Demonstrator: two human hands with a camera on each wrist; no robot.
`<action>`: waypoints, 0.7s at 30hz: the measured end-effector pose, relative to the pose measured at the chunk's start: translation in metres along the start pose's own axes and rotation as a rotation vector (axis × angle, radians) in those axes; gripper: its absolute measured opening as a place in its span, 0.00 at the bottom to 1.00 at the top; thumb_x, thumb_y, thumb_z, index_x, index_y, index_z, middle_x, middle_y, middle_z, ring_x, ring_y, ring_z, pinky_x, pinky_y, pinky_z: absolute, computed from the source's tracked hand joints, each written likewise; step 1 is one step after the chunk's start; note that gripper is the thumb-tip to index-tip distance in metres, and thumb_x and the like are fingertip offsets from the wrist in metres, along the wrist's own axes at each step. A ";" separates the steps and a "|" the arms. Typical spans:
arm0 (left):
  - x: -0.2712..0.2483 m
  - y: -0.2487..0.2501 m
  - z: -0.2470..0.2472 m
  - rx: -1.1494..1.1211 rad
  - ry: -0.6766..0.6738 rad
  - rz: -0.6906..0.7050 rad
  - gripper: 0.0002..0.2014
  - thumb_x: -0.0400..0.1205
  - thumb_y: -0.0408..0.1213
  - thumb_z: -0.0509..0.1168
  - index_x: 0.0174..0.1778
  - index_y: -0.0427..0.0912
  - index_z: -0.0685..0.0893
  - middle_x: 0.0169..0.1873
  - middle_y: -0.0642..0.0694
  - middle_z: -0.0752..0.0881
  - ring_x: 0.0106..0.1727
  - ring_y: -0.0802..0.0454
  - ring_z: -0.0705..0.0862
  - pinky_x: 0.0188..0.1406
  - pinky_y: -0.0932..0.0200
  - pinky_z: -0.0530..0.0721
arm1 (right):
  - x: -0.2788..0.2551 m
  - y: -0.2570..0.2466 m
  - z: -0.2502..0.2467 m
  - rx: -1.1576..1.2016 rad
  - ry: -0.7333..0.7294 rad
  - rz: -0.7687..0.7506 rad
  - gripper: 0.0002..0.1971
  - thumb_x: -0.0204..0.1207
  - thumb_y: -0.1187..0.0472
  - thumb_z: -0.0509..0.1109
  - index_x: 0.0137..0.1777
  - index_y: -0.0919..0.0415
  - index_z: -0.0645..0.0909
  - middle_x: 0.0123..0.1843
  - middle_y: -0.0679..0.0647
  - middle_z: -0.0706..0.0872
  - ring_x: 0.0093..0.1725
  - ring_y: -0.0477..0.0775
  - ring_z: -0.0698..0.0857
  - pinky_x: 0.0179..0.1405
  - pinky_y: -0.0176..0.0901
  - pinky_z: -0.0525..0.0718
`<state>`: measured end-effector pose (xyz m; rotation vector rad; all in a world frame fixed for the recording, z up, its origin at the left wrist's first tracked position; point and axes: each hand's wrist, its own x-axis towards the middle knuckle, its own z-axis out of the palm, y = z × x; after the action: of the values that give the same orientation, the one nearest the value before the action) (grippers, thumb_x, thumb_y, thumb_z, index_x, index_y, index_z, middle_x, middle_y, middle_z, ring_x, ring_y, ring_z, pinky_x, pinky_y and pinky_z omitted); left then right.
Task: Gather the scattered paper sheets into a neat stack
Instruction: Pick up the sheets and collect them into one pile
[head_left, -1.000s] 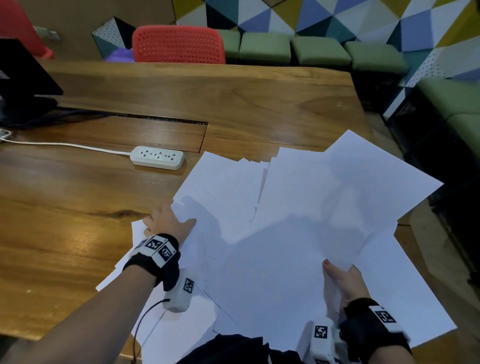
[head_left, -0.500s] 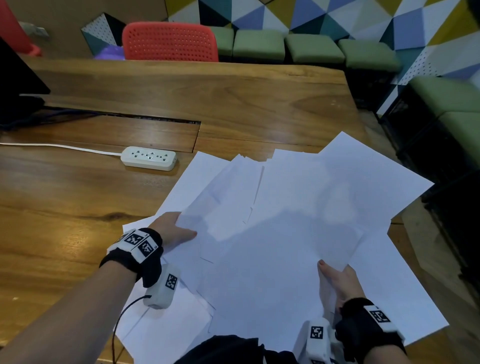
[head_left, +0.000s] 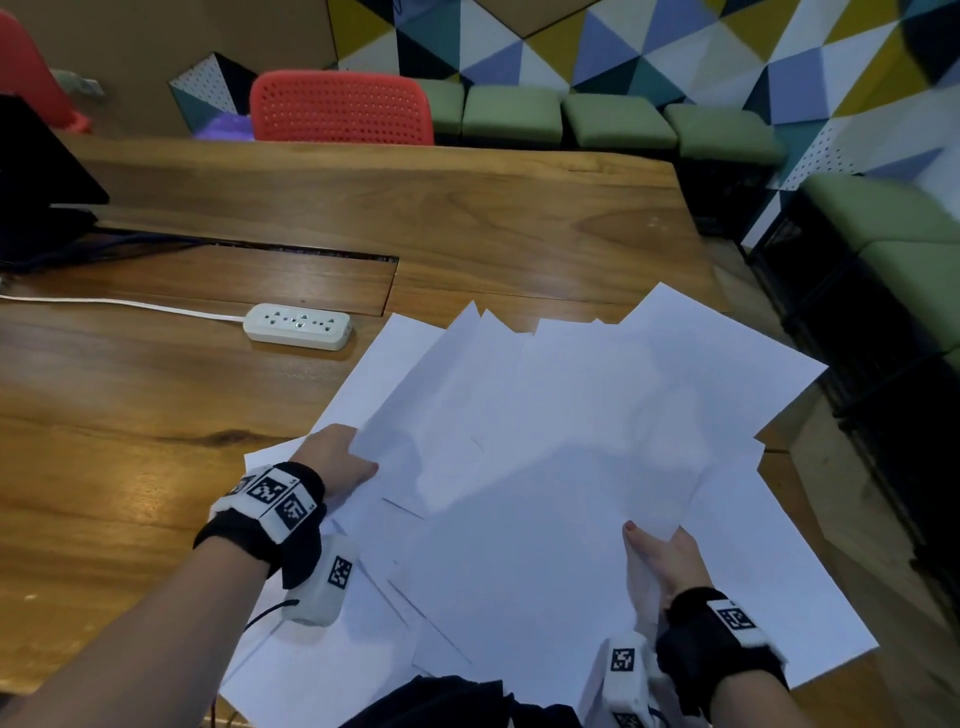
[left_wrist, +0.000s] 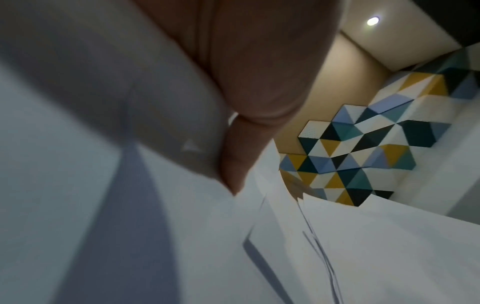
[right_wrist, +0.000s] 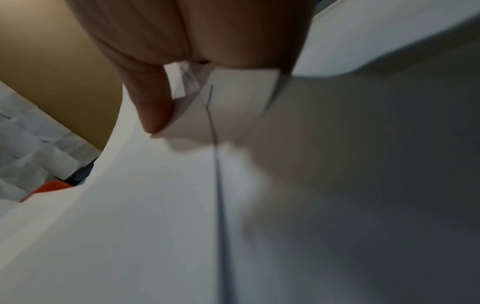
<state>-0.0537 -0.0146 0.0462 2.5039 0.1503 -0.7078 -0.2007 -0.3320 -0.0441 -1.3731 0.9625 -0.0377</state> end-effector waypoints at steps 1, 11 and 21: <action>0.000 0.000 -0.005 -0.040 0.047 -0.005 0.17 0.78 0.37 0.67 0.61 0.35 0.80 0.57 0.36 0.85 0.56 0.38 0.82 0.52 0.52 0.80 | 0.000 0.000 0.000 -0.005 0.002 -0.007 0.15 0.76 0.73 0.67 0.63 0.73 0.77 0.52 0.62 0.82 0.53 0.61 0.80 0.57 0.50 0.74; -0.016 0.000 -0.043 0.084 0.375 0.144 0.09 0.80 0.38 0.62 0.47 0.35 0.81 0.37 0.40 0.80 0.43 0.38 0.80 0.41 0.53 0.74 | -0.002 -0.002 0.001 -0.041 0.013 -0.029 0.17 0.75 0.73 0.68 0.64 0.77 0.76 0.54 0.62 0.81 0.53 0.60 0.79 0.57 0.48 0.74; -0.033 0.004 -0.082 0.056 0.702 0.218 0.10 0.79 0.38 0.60 0.48 0.36 0.83 0.40 0.31 0.85 0.44 0.31 0.82 0.41 0.47 0.78 | -0.002 0.002 0.002 -0.101 0.047 -0.008 0.22 0.73 0.70 0.71 0.65 0.79 0.73 0.64 0.71 0.81 0.59 0.65 0.80 0.67 0.55 0.74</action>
<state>-0.0432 0.0259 0.1244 2.6608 0.1016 0.2755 -0.2020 -0.3287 -0.0447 -1.4746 1.0096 -0.0270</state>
